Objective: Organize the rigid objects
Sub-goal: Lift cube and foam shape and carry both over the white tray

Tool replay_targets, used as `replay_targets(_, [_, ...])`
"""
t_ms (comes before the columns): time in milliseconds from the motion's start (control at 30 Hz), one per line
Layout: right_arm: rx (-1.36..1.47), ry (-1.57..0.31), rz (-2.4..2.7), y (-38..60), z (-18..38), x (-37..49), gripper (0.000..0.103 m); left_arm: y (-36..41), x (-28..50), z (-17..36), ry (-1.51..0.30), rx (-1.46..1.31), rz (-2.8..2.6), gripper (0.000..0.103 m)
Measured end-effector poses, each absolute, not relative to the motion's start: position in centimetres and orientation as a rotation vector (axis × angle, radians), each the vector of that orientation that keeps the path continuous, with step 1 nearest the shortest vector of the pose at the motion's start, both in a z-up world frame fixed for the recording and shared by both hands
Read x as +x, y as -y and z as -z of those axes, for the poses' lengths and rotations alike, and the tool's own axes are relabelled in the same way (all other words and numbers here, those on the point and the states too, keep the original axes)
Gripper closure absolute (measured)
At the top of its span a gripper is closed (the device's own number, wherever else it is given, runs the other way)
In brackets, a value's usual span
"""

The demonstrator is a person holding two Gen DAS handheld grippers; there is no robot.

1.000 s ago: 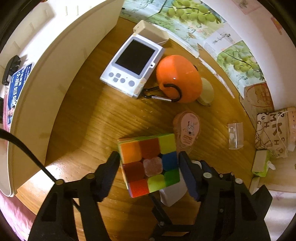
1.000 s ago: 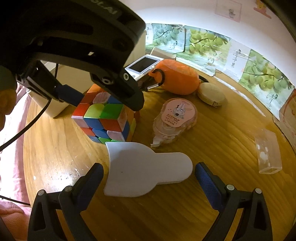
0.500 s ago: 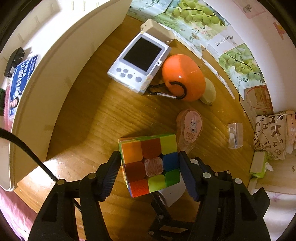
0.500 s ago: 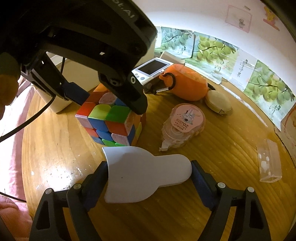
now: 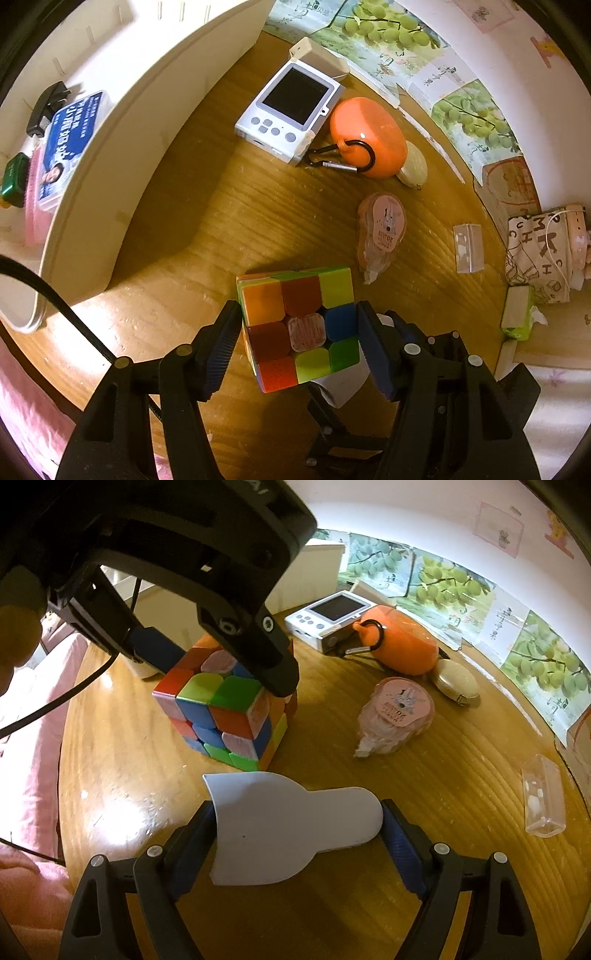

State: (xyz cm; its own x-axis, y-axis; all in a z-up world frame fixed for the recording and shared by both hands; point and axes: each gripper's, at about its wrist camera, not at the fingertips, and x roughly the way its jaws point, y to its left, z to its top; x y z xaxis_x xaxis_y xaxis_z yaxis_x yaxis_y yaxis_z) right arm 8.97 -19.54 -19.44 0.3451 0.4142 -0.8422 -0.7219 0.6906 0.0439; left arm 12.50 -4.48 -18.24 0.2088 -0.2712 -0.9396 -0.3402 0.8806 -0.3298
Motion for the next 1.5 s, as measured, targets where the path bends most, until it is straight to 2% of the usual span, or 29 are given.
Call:
replay_targets(1000, [-0.405,-0.863,-0.822,18.5,16.5,4.8,0.018,1.5,3.4,14.9,-1.341,-0.466,-0.038,0.037])
replay_targets(1500, [-0.350,-0.785,-0.810,15.2,12.6,4.6,0.018,-1.1,1.9,10.4,-1.344,-0.300,0.097,0.037])
